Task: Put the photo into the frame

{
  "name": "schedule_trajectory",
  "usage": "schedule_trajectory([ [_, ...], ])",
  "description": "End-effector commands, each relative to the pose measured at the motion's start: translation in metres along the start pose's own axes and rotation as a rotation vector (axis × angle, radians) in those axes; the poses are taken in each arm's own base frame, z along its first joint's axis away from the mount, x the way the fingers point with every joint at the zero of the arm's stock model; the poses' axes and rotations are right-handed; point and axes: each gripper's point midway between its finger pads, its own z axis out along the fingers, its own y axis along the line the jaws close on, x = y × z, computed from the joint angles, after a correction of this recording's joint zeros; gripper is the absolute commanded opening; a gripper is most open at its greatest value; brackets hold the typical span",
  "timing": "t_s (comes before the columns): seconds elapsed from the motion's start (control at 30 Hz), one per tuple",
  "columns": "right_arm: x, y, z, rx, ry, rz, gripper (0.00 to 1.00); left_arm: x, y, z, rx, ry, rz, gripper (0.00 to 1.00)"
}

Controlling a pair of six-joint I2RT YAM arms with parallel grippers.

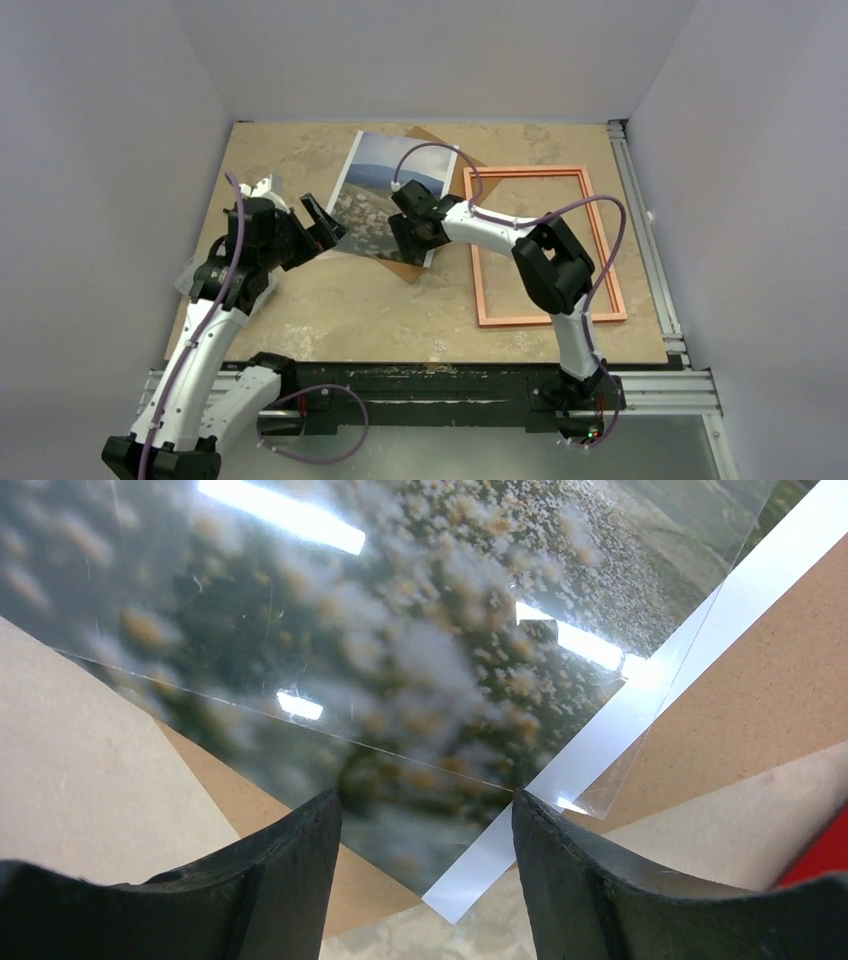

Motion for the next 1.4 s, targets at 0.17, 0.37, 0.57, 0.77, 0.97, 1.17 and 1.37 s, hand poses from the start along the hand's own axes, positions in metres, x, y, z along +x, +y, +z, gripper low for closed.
schedule_trajectory([
  [0.17,0.101,-0.007,-0.025,-0.019,0.301,-0.012,0.60,0.028,0.032,0.023,-0.136,0.130,-0.042,0.99],
  [0.37,0.116,-0.016,-0.040,-0.010,0.307,-0.013,0.61,0.047,0.066,0.038,-0.301,0.228,-0.051,0.99],
  [0.57,0.083,0.013,-0.066,-0.147,0.215,0.020,0.63,0.076,0.095,0.061,-0.375,0.335,-0.107,1.00],
  [0.77,0.045,0.031,-0.096,-0.234,0.108,0.053,0.65,0.102,0.121,0.069,-0.387,0.392,-0.195,0.99],
  [0.97,0.020,0.031,-0.089,-0.250,0.056,0.125,0.65,0.124,0.136,0.079,-0.333,0.437,-0.313,0.95],
  [1.17,0.012,0.003,-0.044,-0.231,0.075,0.237,0.65,0.133,0.141,0.091,-0.305,0.434,-0.353,0.94],
  [1.37,0.036,-0.016,-0.009,-0.207,0.170,0.290,0.64,0.132,0.143,0.096,-0.293,0.411,-0.362,0.92],
])
